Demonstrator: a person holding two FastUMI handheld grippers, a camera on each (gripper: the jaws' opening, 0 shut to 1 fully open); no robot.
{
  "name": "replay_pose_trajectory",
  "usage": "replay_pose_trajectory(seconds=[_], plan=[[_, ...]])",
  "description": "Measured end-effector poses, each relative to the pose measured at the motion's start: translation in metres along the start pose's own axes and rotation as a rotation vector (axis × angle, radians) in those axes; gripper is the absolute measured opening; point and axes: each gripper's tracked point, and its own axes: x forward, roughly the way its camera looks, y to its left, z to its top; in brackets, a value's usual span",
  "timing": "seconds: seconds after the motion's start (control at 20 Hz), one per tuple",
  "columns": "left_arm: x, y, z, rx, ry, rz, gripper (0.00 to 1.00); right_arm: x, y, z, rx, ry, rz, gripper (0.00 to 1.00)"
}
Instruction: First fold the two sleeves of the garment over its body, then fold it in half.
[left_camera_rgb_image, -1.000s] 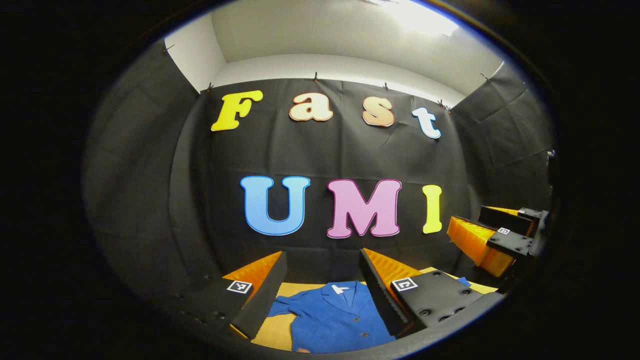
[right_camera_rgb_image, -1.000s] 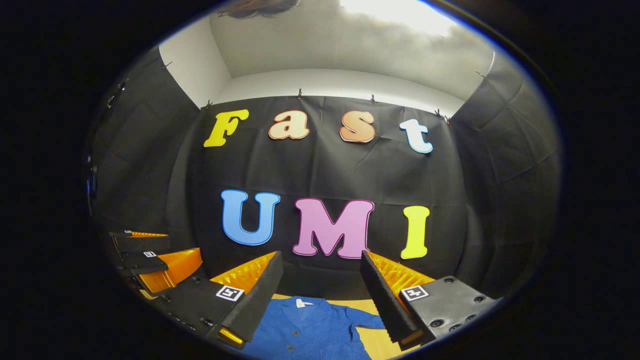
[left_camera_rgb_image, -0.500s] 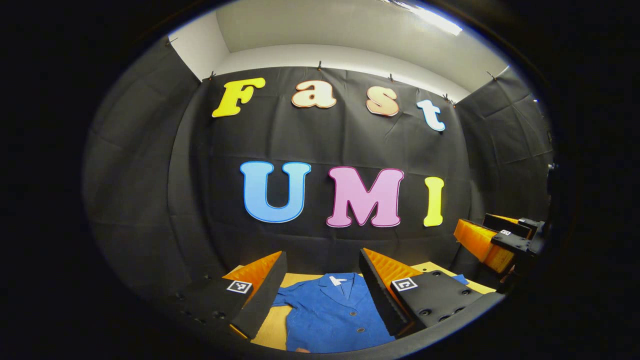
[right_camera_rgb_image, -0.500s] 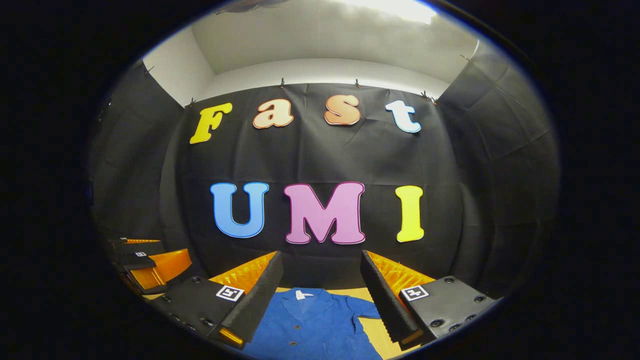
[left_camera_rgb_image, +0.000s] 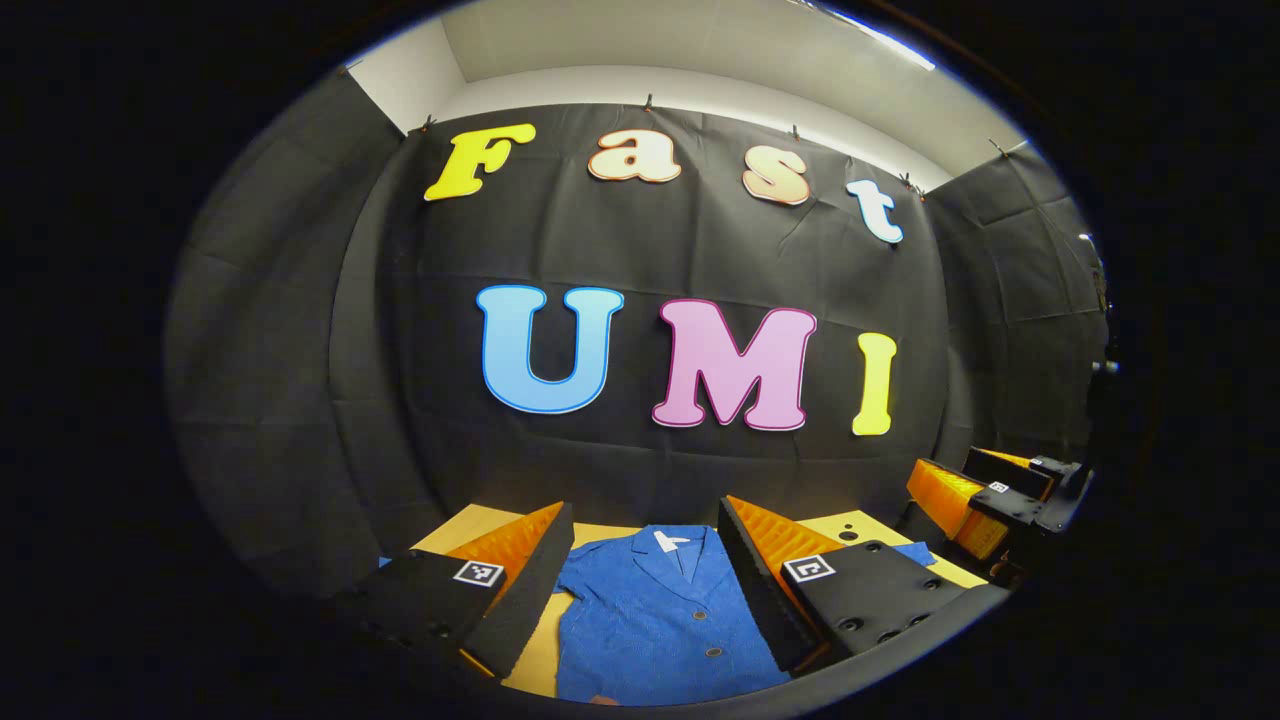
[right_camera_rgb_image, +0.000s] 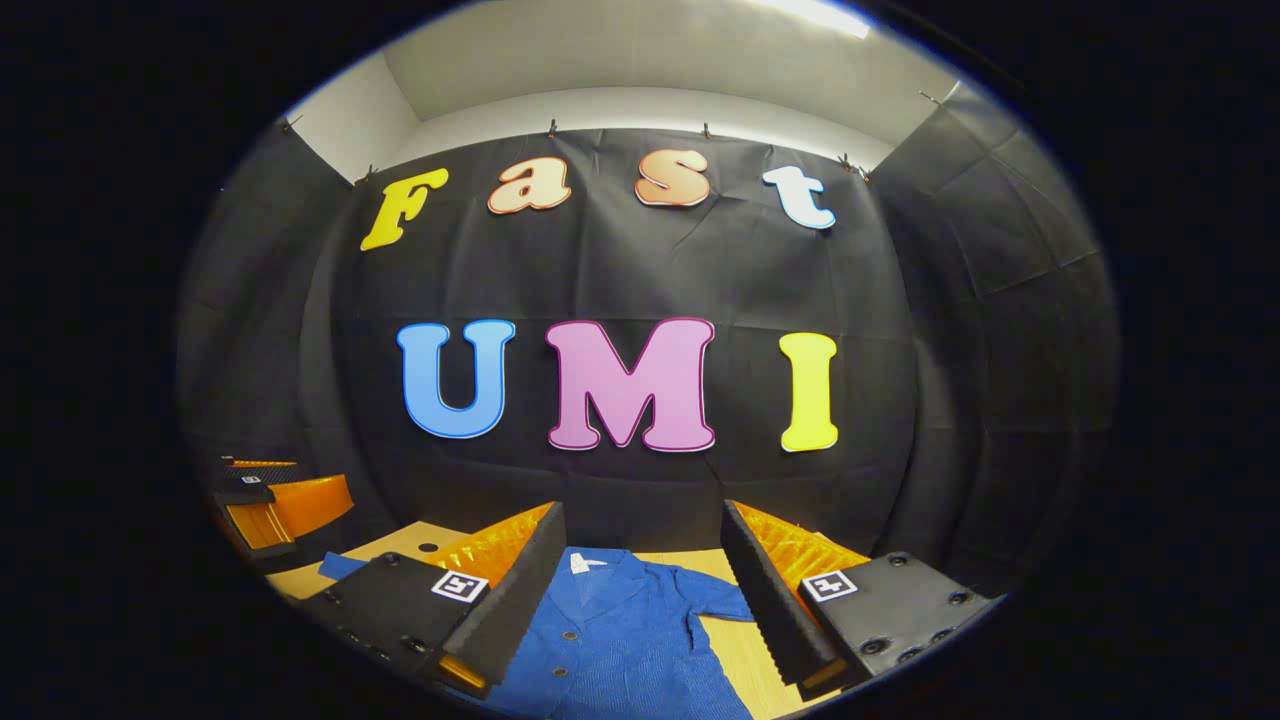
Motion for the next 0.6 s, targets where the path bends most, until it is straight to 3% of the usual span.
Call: replay_pose_trajectory(seconds=[0.3, 0.6], plan=[[0.016, -0.003, -0.006, 0.006, 0.027, 0.015, 0.84, 0.043, -0.044, -0.038, 0.011, 0.068, -0.076, 0.98], [0.035, -0.018, -0.031, -0.059, 0.124, 0.027, 0.86, 0.095, -0.164, -0.109, -0.018, 0.186, -0.291, 0.94]])
